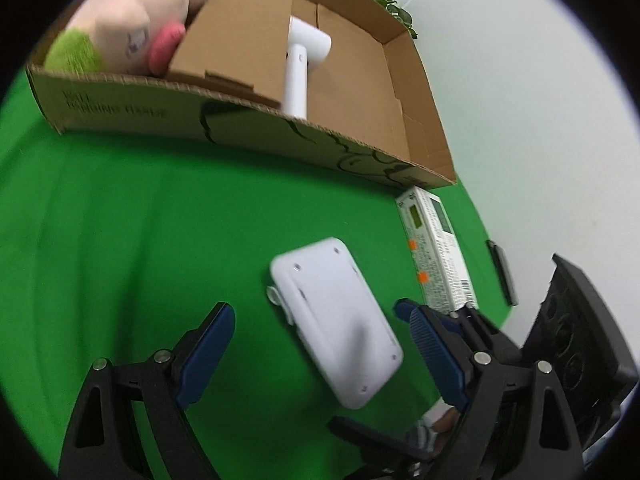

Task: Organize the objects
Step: 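Lift the white device with the right gripper and carry it over the tray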

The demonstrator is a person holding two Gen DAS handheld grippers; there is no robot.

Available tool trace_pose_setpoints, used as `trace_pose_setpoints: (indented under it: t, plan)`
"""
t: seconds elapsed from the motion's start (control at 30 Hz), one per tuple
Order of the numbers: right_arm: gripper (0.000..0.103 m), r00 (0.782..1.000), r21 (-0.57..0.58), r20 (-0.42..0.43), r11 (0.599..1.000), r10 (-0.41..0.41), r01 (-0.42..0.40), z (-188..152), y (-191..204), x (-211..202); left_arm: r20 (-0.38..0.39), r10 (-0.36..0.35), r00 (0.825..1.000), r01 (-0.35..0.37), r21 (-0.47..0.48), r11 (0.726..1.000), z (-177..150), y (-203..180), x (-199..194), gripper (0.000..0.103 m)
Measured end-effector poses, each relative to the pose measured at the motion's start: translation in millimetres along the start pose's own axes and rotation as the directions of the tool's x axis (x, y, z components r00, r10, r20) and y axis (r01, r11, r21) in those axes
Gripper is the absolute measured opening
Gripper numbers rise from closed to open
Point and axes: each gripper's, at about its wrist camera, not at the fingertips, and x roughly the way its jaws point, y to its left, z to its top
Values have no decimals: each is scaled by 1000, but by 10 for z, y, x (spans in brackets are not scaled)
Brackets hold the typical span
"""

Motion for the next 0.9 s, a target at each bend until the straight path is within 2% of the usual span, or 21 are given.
trace_pose_setpoints:
  t: [0.17,0.3,0.4,0.5,0.6,0.67,0.73,0.87,0.9]
  plan:
    - [102,1000,-10,-3,1000,-18,18,-112,93,13,-39,-107,994,104,-72,992,-64,14,139,89]
    - [102,999,25,3,999,-48,48,-78,41,30,-47,-151,987,145,-105,984,-82,-5,216,86]
    - [98,999,37,-20,998,-44,45,-97,22,37,-40,-156,987,150,-123,981,-68,-3,230,85]
    - [98,999,44,-15,998,-45,45,-86,22,36,-41,-149,988,142,-141,980,-63,17,232,72]
    - [92,998,54,-34,997,-48,50,-66,-3,83,-42,-158,987,149,-170,974,-74,52,250,61]
    - [89,997,57,-44,997,-56,58,-56,-13,113,-34,-160,987,152,-178,972,-88,51,252,60]
    - [80,997,59,-54,996,-61,65,-53,-6,139,-37,-171,985,161,-186,969,-96,41,269,58]
    - [78,993,37,-59,994,-105,107,-55,37,164,-37,-172,984,162,-195,967,-108,39,288,50]
    - [75,992,39,-59,993,-113,116,-50,29,164,-38,-167,985,156,-195,968,-109,41,289,48]
